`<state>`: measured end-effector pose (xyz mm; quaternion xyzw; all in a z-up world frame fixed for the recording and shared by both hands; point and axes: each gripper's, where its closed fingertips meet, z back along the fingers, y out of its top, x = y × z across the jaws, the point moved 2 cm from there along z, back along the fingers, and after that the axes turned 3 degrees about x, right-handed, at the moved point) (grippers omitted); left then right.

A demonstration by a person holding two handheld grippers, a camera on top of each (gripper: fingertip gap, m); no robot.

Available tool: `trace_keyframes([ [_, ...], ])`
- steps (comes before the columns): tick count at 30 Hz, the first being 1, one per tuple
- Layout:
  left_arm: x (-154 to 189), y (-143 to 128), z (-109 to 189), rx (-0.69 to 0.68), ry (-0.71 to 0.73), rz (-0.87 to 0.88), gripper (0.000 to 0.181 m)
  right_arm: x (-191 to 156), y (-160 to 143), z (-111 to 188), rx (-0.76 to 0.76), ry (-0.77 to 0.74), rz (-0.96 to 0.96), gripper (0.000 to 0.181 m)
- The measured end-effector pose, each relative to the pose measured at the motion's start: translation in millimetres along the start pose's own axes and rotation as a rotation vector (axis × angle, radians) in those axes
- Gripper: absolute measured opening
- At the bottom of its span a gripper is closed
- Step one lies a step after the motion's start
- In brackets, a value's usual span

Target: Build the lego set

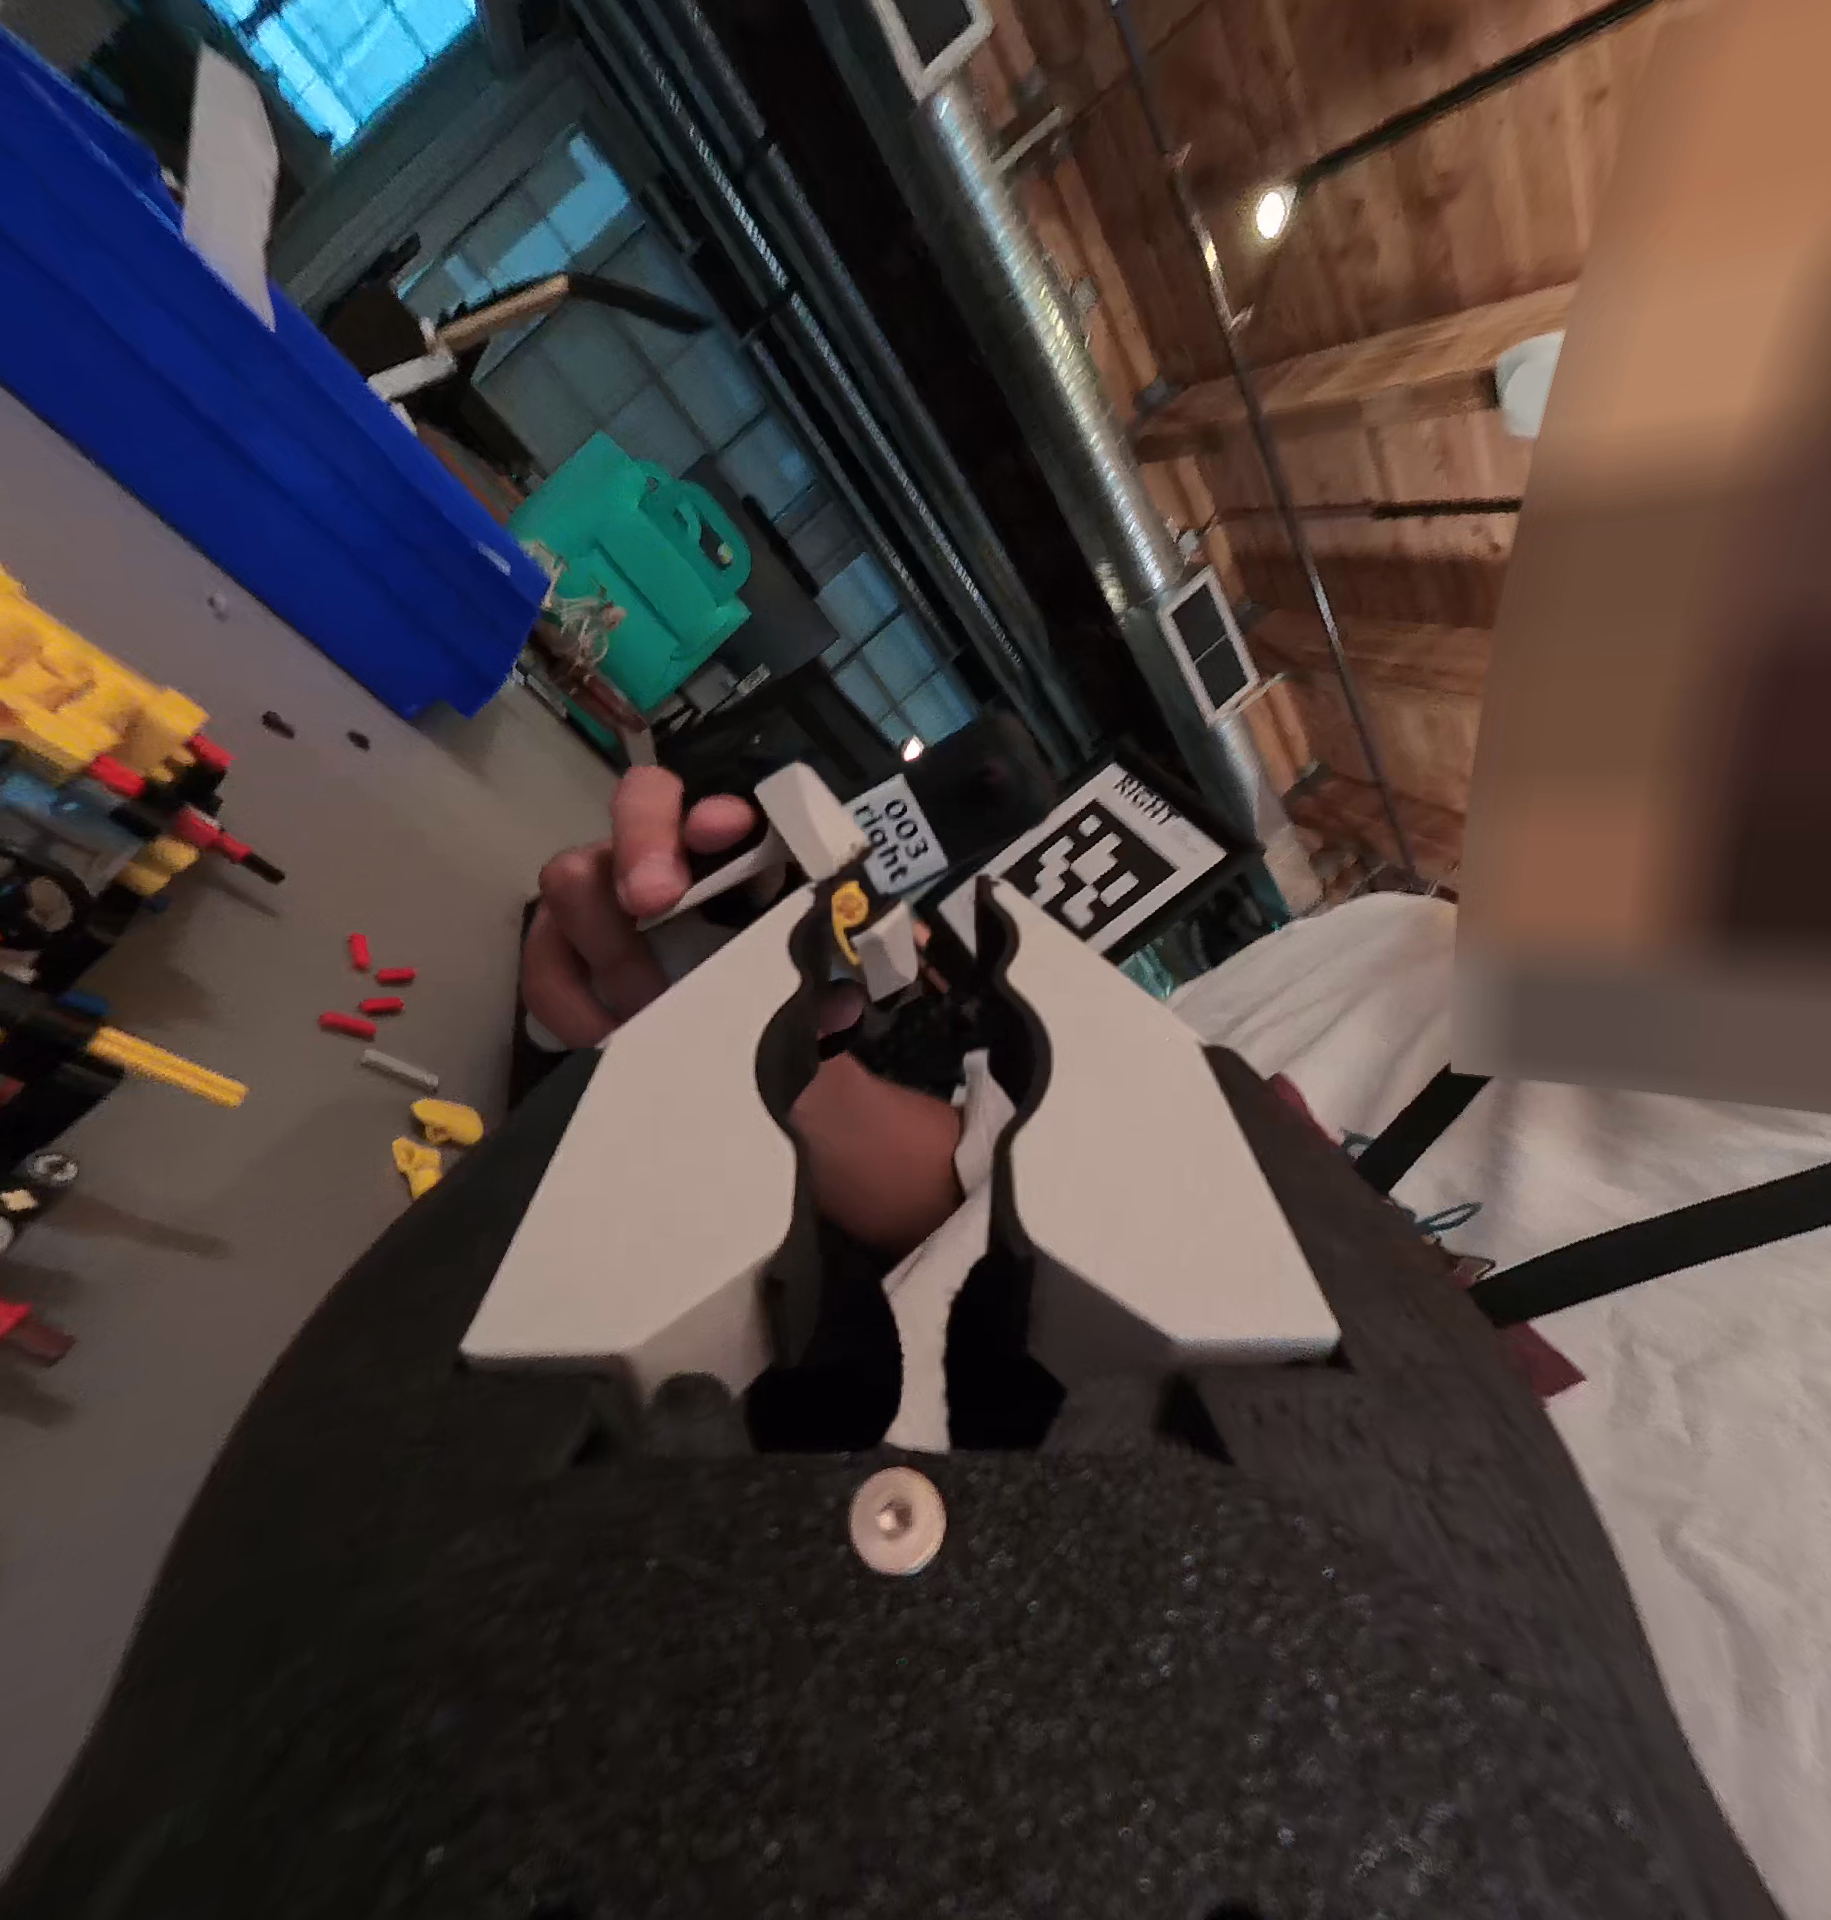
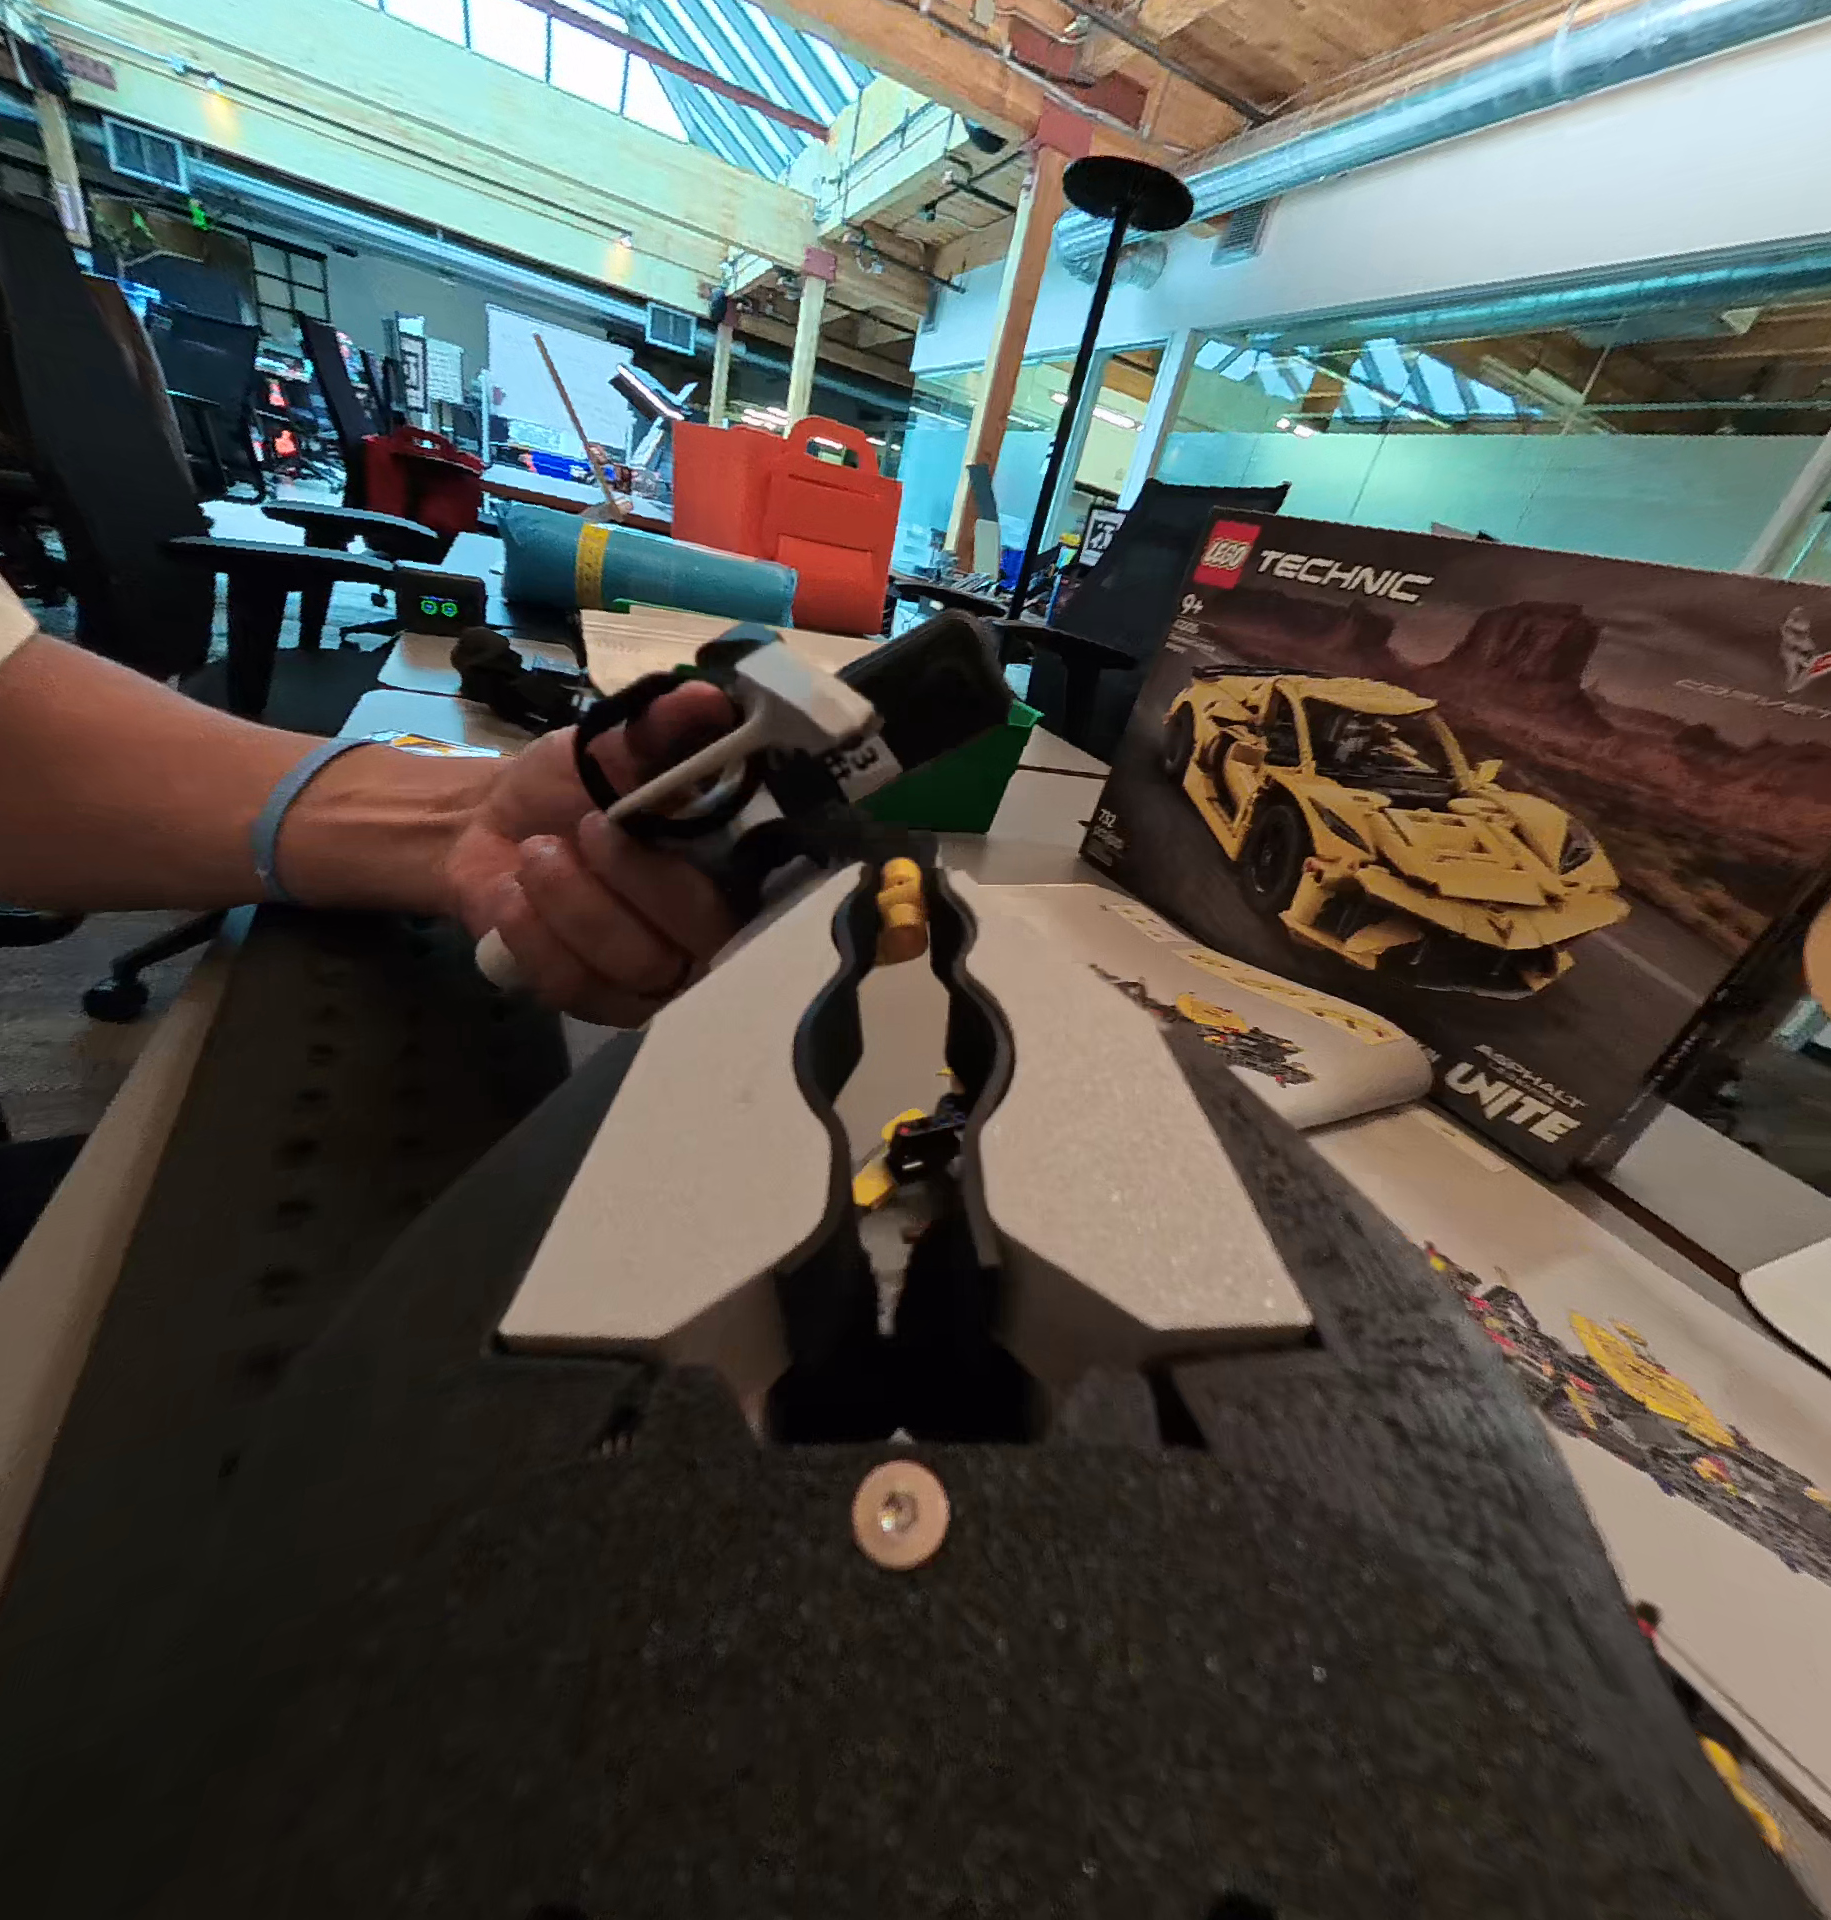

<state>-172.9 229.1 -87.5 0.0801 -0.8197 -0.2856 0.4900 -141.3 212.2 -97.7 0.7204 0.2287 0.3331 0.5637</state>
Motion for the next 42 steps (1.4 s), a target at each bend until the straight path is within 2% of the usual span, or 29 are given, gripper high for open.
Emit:
trace_keyframes([
  [1, 0, 4, 3, 0.025, 0.005, -0.004, 0.027, 3, 0, 1, -0.001, -0.010, -0.011, 0.008],
  [7, 0, -14, -10, -0.089, 0.076, -0.169, 0.018, 9, 10, 4, 0.064, -0.011, -0.120, 0.008],
  [11, 3, -12, -11, -0.069, 0.024, -0.103, 0.015, 6, 8, 2, 0.057, -0.013, -0.068, 0.008],
  [17, 4, -16, -11, -0.091, 0.053, -0.153, 0.015, 2, 6, 2, 0.055, 0.020, -0.087, 0.008],
  [21, 11, -18, -14, -0.100, 0.016, -0.169, 0.015, 11, 11, 9, 0.044, 0.013, -0.127, 0.008],
  [23, 3, -21, -14, -0.120, 0.095, -0.239, 0.015, 40, 19, 34, 0.049, -0.071, -0.152, 0.008],
  [26, -25, -30, -12, -0.205, 0.329, -0.402, 0.015, 84, 17, 82, -0.040, -0.243, -0.193, 0.008],
  [28, -43, -38, -19, -0.273, 0.463, -0.470, 0.019, 91, 11, 101, -0.070, -0.321, -0.169, 0.008],
  [31, -74, -50, -36, -0.353, 0.685, -0.441, 0.023, 96, -6, 119, -0.040, -0.450, -0.191, 0.008],
  [34, -99, -64, -50, -0.400, 0.886, -0.421, 0.025, 98, 1, 127, -0.016, -0.487, -0.162, 0.008],
  [38, -114, -75, -69, -0.535, 0.915, -0.606, 0.025, 97, -5, 125, -0.041, -0.458, -0.173, 0.008],
  [42, -114, -72, -75, -0.791, 0.742, -0.777, 0.024, 96, -8, 124, -0.044, -0.429, -0.200, 0.008],
])
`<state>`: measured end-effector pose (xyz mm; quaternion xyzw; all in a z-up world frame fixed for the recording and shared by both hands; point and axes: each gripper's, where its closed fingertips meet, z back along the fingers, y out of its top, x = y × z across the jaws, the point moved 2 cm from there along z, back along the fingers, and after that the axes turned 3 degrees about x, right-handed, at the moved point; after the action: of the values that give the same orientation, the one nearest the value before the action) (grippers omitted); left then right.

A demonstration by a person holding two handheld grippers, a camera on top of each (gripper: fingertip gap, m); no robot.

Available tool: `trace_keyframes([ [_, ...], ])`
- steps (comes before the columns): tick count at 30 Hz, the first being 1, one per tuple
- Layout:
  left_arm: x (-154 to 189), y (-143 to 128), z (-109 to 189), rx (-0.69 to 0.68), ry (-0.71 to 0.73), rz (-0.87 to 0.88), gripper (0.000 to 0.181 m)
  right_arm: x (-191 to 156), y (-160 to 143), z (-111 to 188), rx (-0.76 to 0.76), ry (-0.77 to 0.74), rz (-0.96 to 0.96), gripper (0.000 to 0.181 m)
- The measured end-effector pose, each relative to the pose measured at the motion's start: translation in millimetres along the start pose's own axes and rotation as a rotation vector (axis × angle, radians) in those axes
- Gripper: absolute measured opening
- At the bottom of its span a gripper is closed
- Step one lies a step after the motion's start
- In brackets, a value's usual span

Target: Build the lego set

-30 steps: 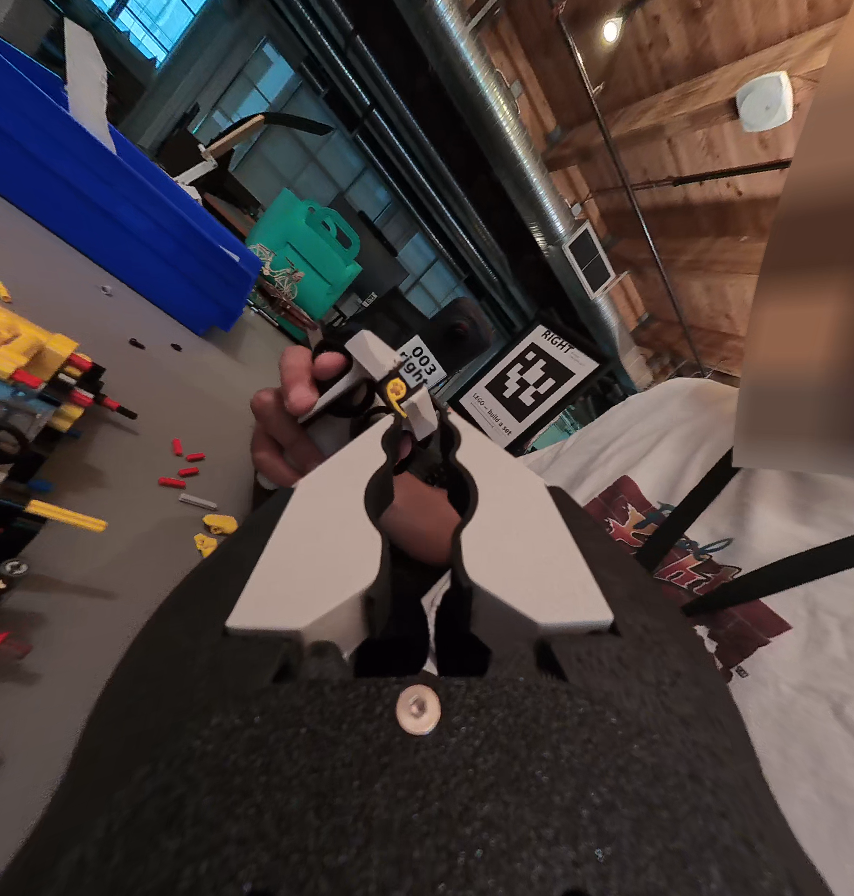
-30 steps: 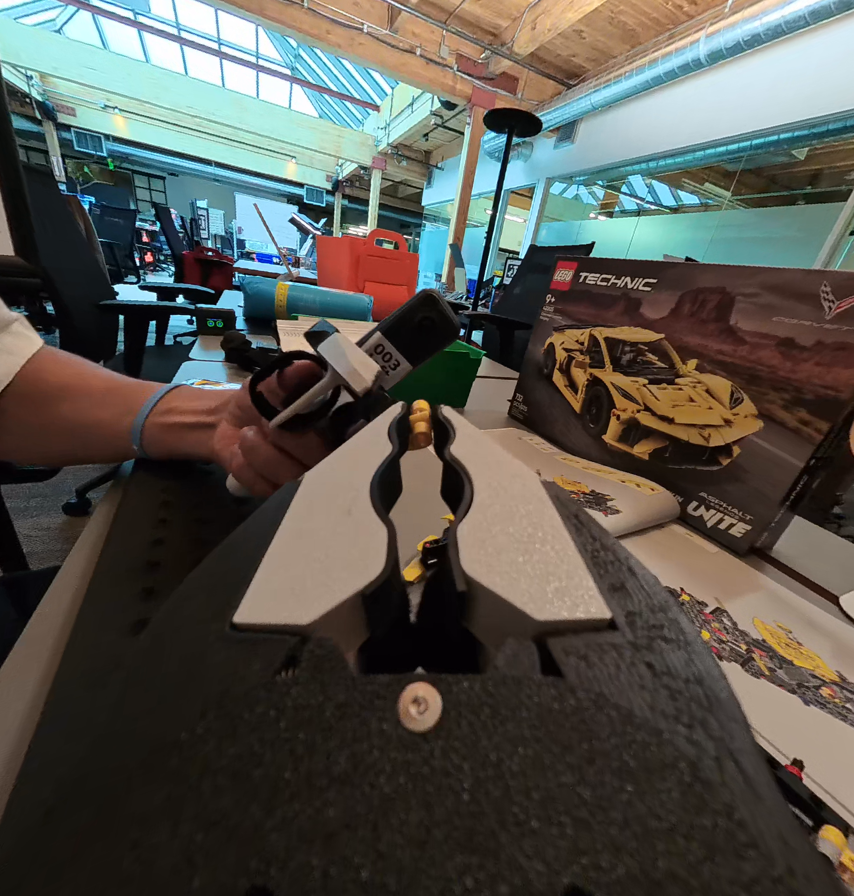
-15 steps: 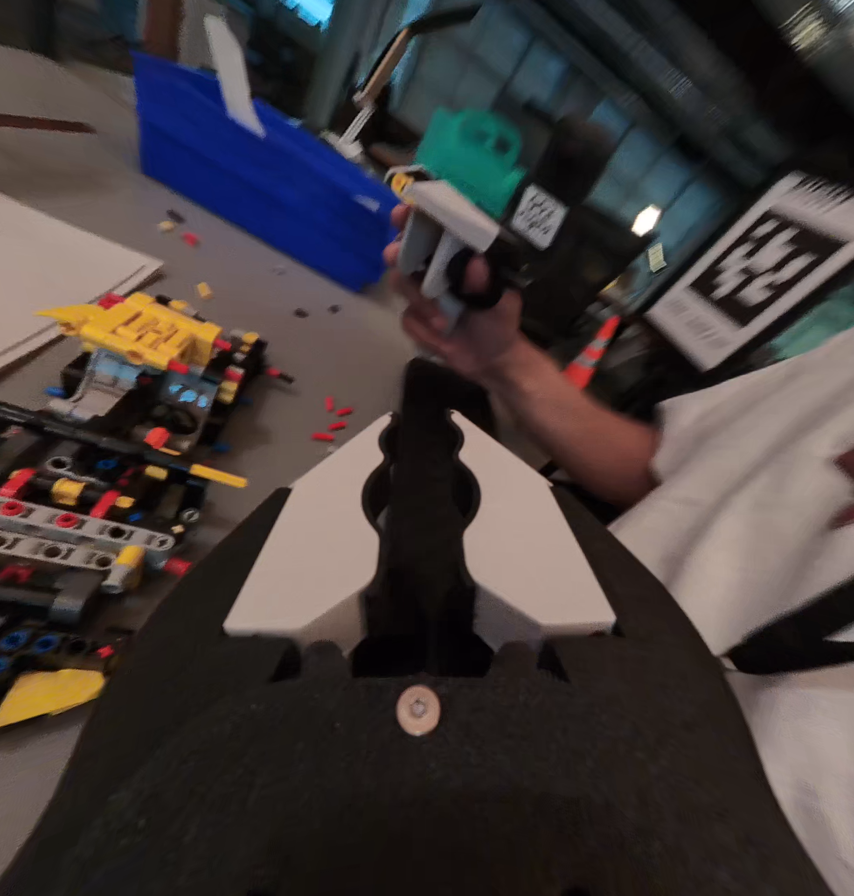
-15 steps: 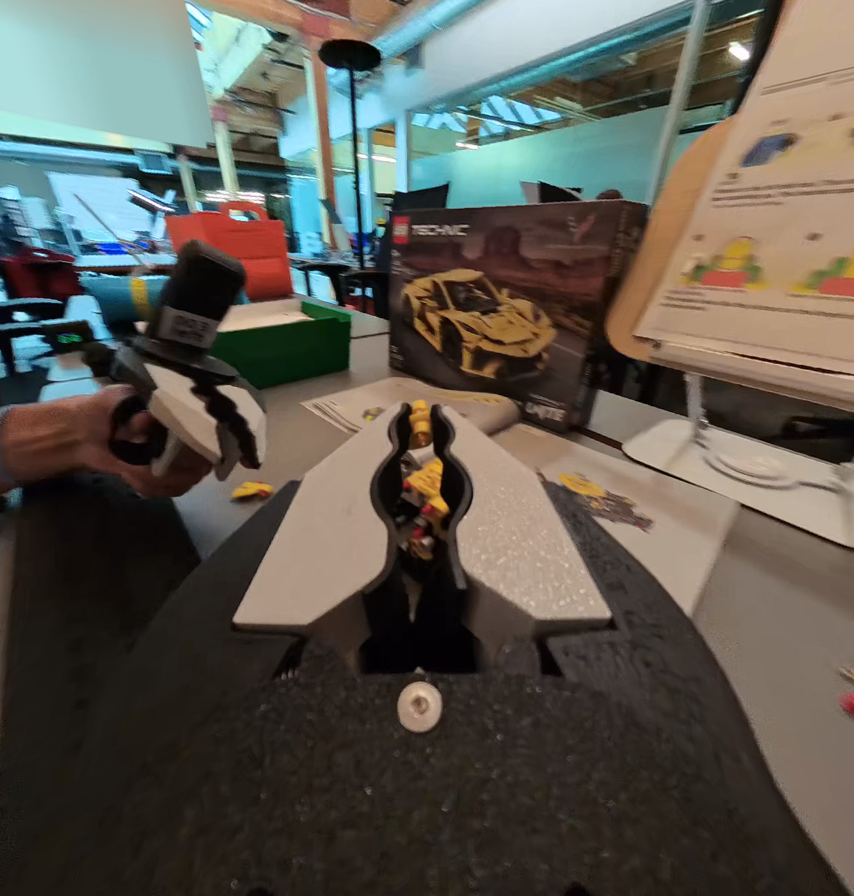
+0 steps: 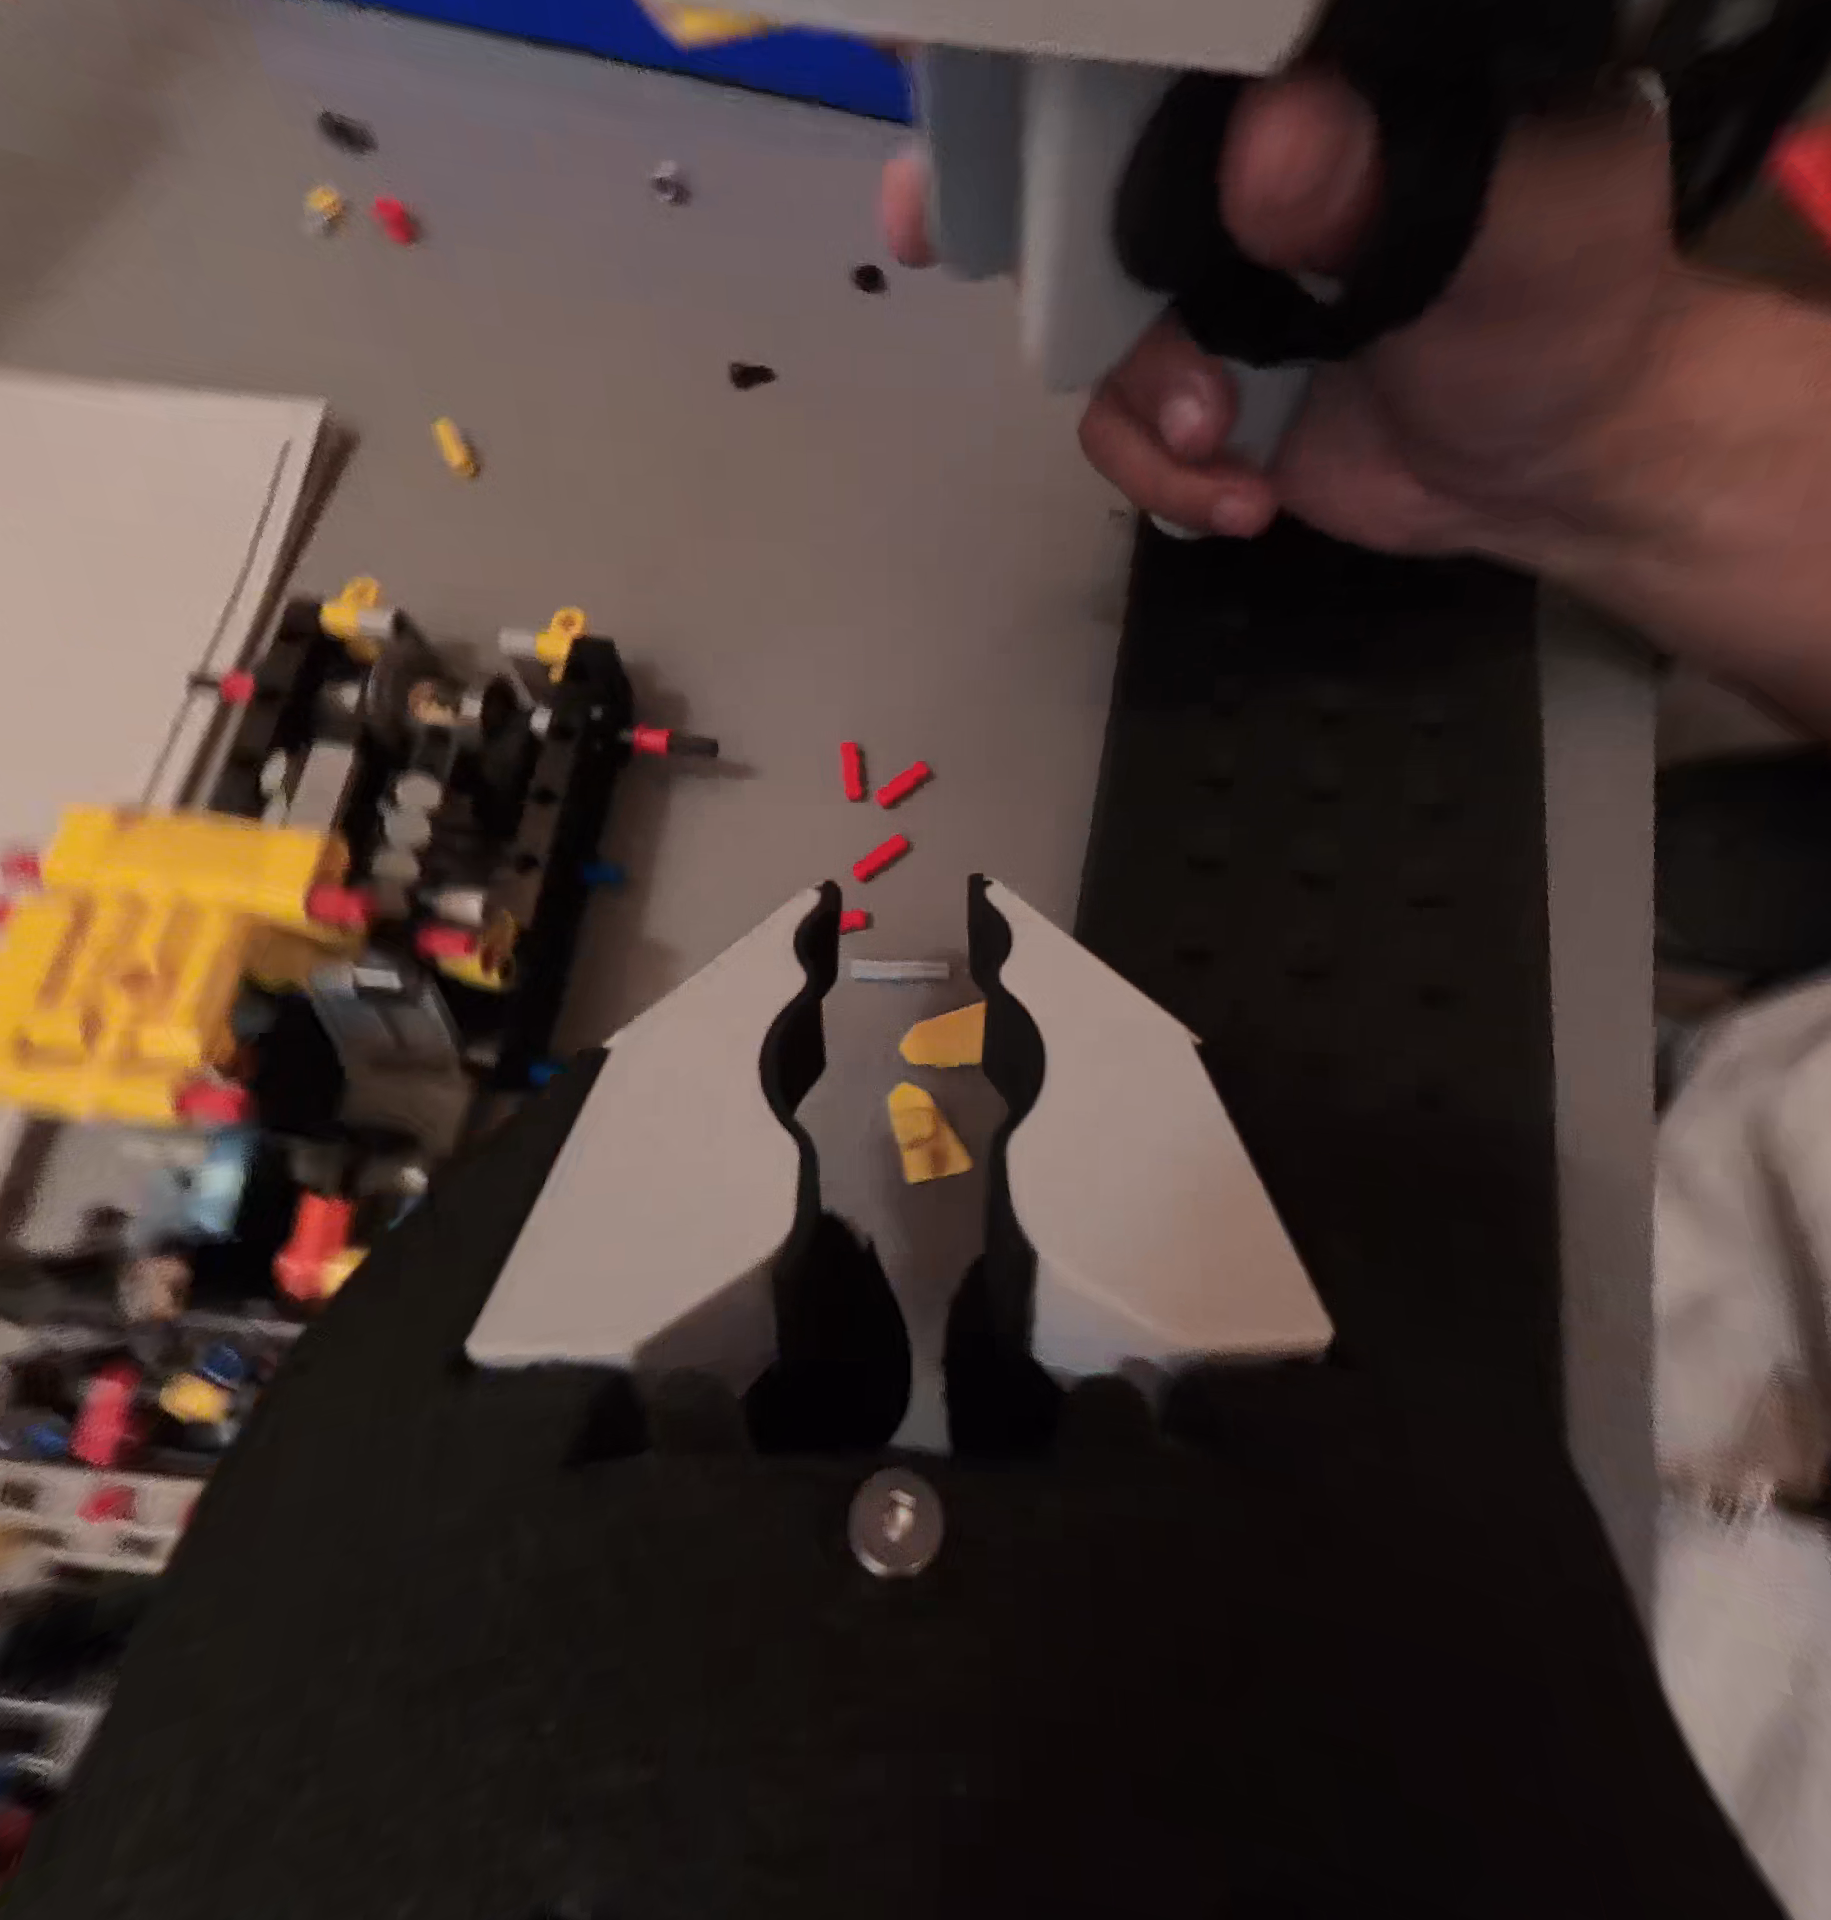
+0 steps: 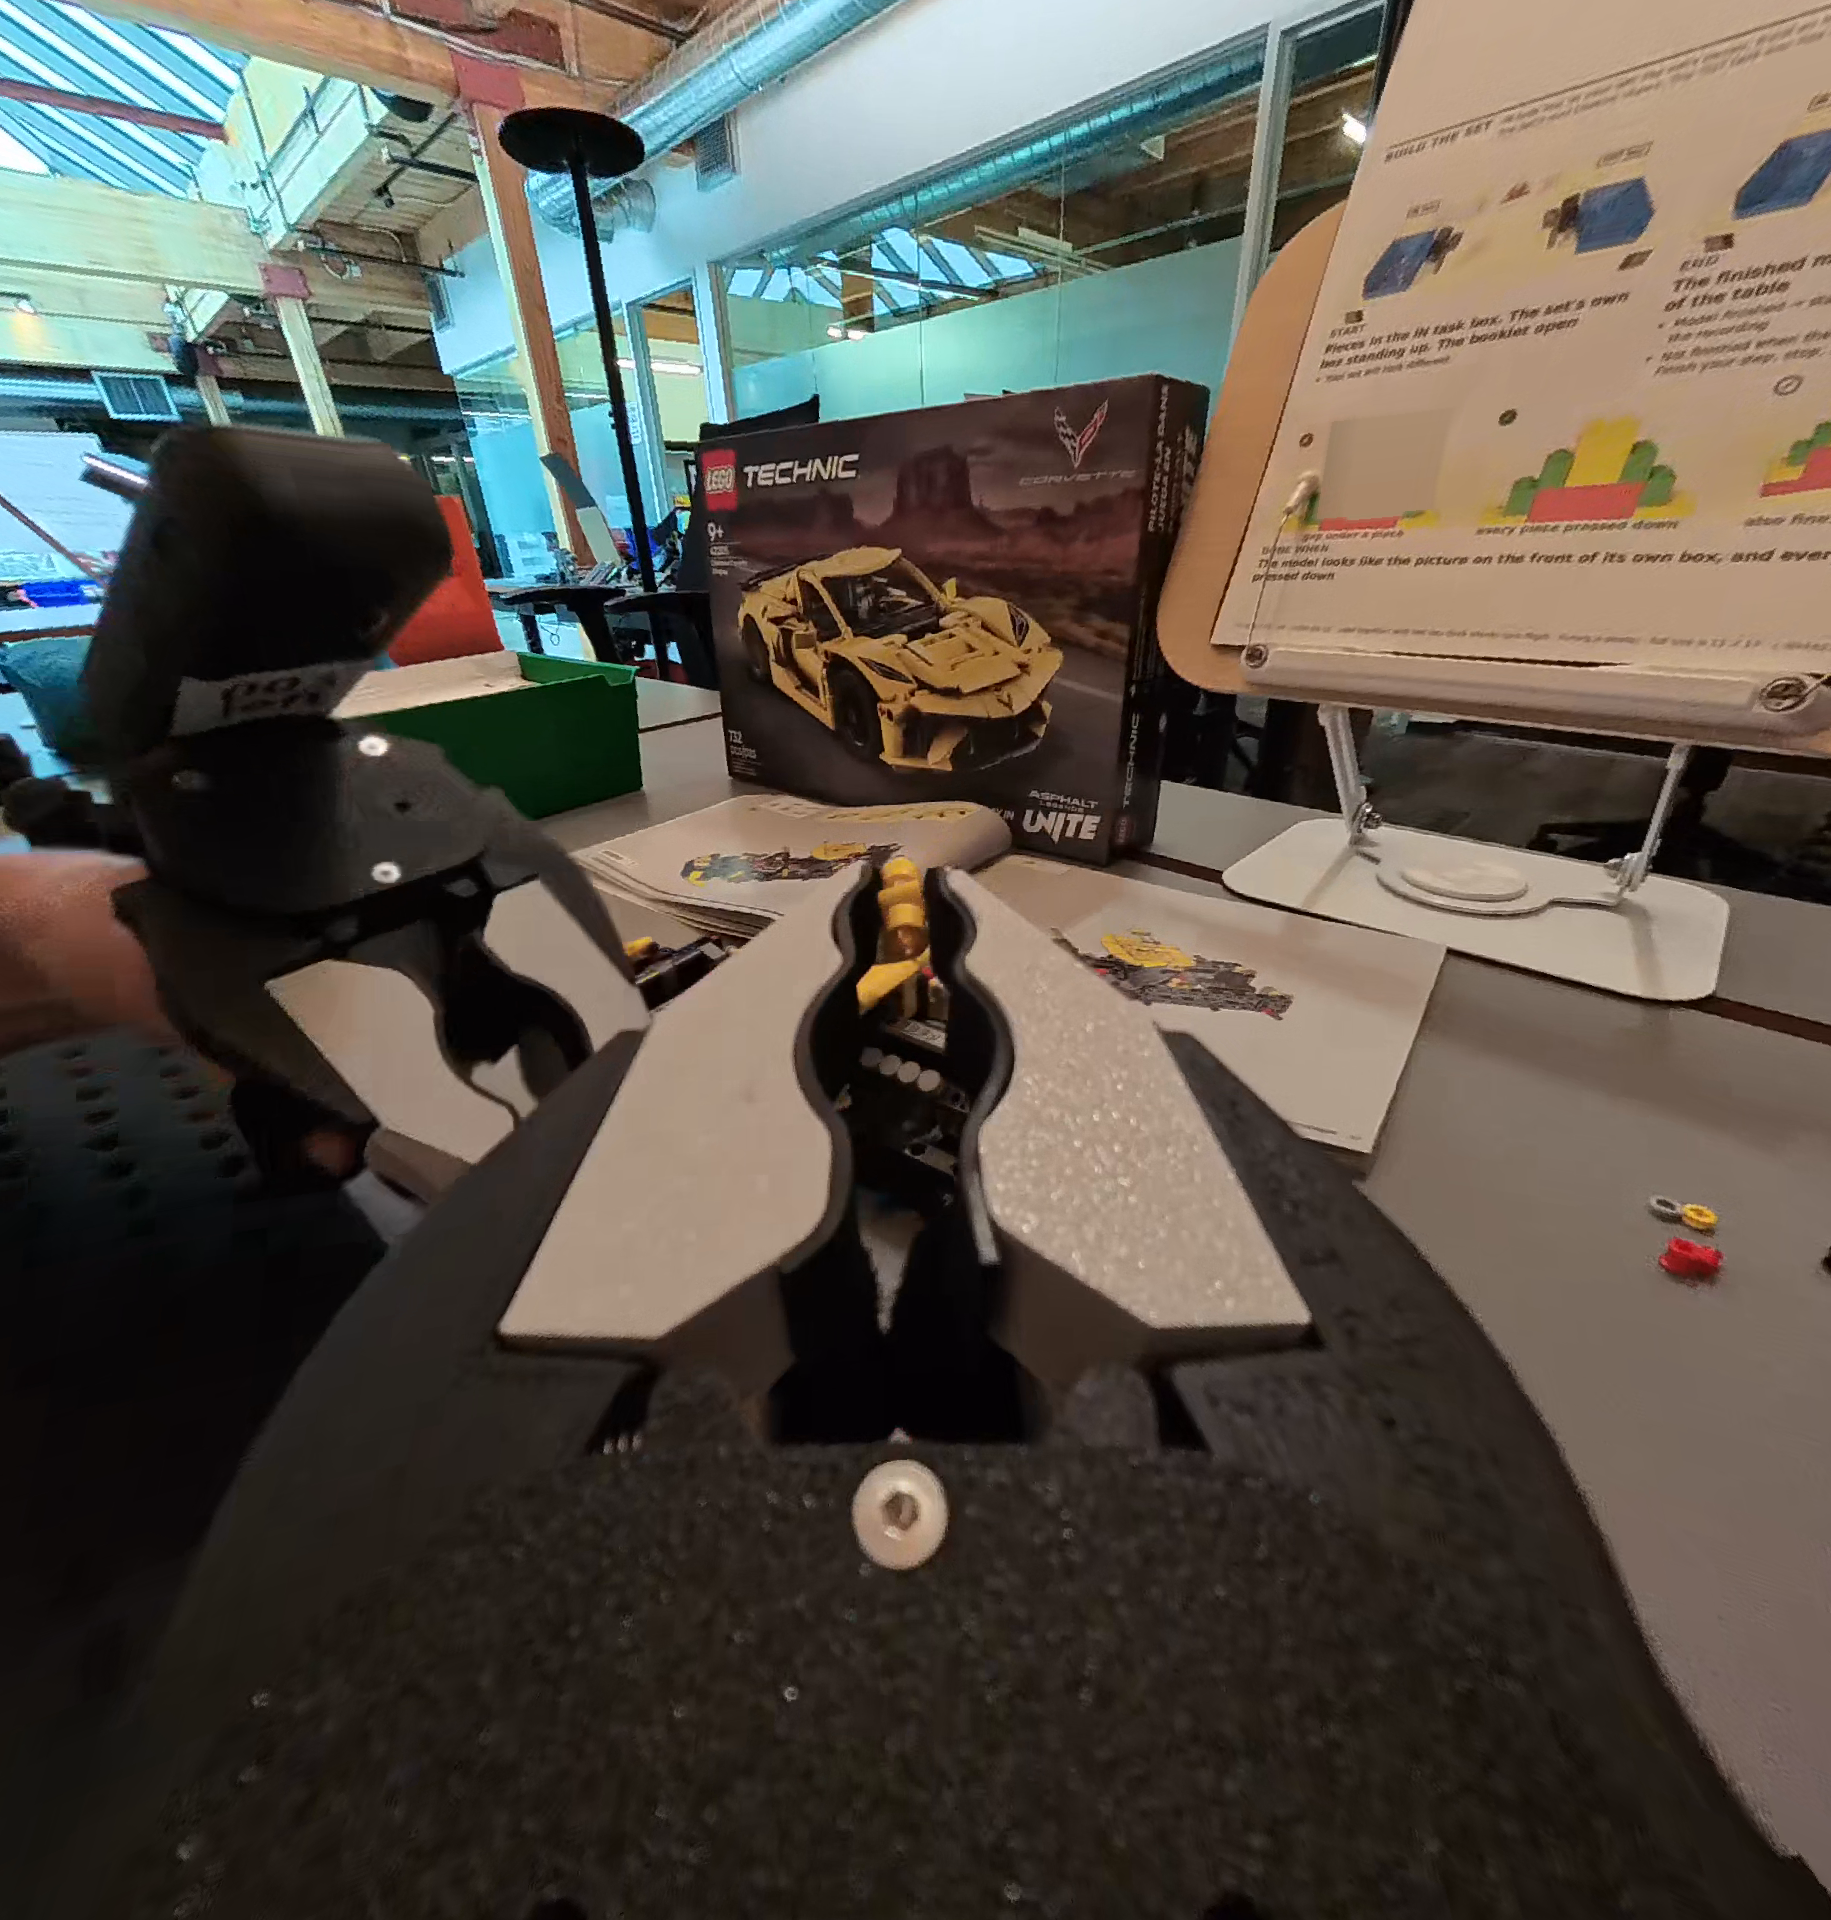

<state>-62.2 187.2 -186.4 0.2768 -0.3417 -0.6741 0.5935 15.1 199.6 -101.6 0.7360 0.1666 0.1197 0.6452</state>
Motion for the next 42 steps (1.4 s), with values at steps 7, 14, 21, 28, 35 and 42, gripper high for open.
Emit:
trace_keyframes([
  [7, -18, -6, -13, -0.351, -0.216, -0.554, 0.025, 4, 8, 7, 0.055, 0.005, -0.064, 0.008],
  [14, -18, -18, -29, -0.501, -0.417, -0.727, 0.020, 14, 15, 16, 0.110, -0.014, -0.141, 0.008],
  [21, -15, -21, -37, -0.476, -0.447, -0.667, 0.004, 16, 15, 17, 0.118, -0.006, -0.174, 0.008],
  [28, -33, 24, -19, -0.165, -0.178, -0.458, 0.004, 21, 12, 17, 0.109, -0.013, -0.219, 0.008],
  [35, -23, 79, 70, 0.586, -0.235, 0.086, 0.004, -39, 4, -7, 0.011, 0.284, -0.312, 0.008],
  [42, -11, 69, 120, 0.864, -0.607, 0.391, 0.004, -69, 42, -27, 0.319, 0.260, -0.357, 0.008],
])
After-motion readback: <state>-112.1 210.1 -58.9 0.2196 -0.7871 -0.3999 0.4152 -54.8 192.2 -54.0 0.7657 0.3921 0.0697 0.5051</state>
